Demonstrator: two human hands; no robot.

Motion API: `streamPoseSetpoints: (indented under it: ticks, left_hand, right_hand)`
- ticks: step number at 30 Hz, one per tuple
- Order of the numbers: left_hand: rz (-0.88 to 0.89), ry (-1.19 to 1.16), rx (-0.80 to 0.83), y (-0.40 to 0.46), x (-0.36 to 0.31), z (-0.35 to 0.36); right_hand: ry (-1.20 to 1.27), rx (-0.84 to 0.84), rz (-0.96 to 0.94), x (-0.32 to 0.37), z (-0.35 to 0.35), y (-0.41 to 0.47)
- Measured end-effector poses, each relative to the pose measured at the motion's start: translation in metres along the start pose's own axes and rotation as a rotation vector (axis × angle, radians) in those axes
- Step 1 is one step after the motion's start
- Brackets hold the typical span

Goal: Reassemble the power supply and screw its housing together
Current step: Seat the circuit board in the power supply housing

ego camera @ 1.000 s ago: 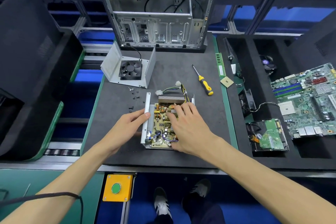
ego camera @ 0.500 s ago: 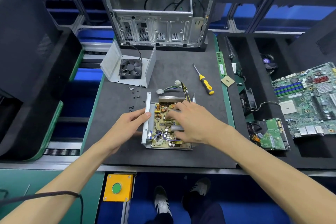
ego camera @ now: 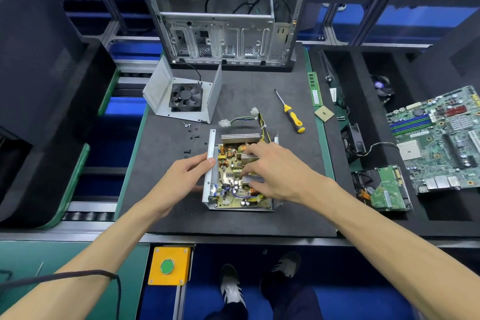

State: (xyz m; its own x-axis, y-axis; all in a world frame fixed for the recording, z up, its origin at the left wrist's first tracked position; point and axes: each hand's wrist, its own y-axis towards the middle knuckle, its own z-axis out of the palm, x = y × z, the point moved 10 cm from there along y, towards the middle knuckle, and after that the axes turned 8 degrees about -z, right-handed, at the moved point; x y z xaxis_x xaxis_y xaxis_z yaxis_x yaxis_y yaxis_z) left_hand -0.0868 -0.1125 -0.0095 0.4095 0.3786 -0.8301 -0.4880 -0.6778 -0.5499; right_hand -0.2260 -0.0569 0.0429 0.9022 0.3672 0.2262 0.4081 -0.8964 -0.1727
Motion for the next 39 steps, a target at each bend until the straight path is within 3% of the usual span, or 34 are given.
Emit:
streamPoseSetpoints:
  ticks: [16,28,39]
  left_hand:
    - [-0.006,-0.014,0.026,0.001,0.001,0.001]
    - [0.003,0.004,0.024,0.004,-0.003,0.003]
    - [-0.002,0.023,0.009,0.004,-0.007,0.005]
  right_hand:
    - [-0.036,-0.026,0.02,0.0,-0.002,0.001]
    - [-0.031,-0.253,0.009,-0.002,-0.008,-0.013]
    - [-0.007,-0.109,0.043,-0.012,-0.003,-0.008]
